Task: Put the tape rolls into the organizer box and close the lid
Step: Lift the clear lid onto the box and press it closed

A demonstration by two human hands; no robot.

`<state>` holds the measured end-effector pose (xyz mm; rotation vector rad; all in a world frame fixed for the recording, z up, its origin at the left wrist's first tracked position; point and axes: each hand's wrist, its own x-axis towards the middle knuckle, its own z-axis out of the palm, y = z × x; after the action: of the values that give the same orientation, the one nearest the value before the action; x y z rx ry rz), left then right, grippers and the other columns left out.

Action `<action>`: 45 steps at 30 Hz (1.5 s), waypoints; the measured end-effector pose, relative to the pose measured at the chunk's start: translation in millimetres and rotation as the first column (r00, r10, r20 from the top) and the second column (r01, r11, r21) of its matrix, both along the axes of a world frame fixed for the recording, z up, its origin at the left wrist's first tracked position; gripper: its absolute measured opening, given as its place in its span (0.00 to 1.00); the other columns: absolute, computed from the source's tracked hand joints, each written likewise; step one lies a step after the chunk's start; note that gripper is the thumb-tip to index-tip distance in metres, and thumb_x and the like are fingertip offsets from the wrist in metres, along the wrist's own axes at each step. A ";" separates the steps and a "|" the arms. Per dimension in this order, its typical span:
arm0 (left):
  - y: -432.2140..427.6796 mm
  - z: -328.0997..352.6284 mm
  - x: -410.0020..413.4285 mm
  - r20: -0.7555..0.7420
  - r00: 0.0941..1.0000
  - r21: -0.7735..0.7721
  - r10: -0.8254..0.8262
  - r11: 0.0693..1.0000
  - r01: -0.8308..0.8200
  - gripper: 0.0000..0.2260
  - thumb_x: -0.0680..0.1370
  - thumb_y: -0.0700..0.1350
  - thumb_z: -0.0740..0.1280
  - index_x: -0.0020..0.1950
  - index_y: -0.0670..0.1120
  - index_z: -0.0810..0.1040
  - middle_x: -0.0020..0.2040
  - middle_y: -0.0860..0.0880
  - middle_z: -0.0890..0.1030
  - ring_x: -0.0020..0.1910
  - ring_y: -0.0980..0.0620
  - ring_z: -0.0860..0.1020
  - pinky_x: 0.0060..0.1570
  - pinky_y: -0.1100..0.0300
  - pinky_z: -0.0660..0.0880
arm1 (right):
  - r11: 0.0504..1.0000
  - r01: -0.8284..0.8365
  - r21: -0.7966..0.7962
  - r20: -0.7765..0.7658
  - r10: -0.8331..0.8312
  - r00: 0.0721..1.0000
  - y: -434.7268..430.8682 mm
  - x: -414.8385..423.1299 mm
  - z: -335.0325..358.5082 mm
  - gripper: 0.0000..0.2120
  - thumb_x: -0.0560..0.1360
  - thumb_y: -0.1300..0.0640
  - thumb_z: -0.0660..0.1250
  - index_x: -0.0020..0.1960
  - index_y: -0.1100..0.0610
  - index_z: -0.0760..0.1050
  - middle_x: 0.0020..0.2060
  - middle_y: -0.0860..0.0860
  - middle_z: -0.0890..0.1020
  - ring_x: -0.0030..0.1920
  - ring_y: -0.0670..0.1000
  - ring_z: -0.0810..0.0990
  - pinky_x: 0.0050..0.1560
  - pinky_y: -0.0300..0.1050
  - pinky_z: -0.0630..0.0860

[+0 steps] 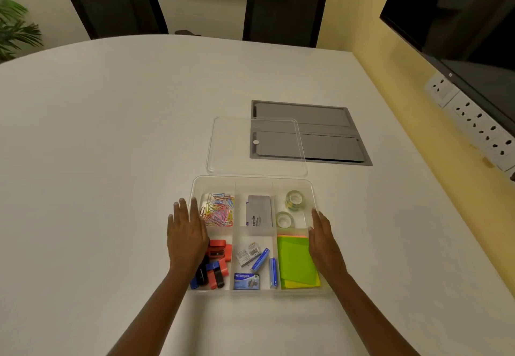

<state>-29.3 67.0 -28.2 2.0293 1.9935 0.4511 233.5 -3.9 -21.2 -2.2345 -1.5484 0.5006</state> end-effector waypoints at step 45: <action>194.5 15.1 22.8 0.705 0.602 -0.489 0.374 0.872 0.030 0.23 0.82 0.50 0.49 0.66 0.35 0.68 0.60 0.36 0.73 0.59 0.40 0.72 0.61 0.49 0.68 | 0.917 0.329 -0.227 -0.351 -0.392 0.851 210.2 73.2 2.8 0.12 0.74 0.67 0.56 0.36 0.58 0.72 0.42 0.57 0.74 0.44 0.54 0.71 0.31 0.38 0.62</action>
<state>-6.5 261.5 -13.1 1.0323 1.5147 0.6865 306.6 206.3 -18.3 -2.2872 -0.8857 0.9120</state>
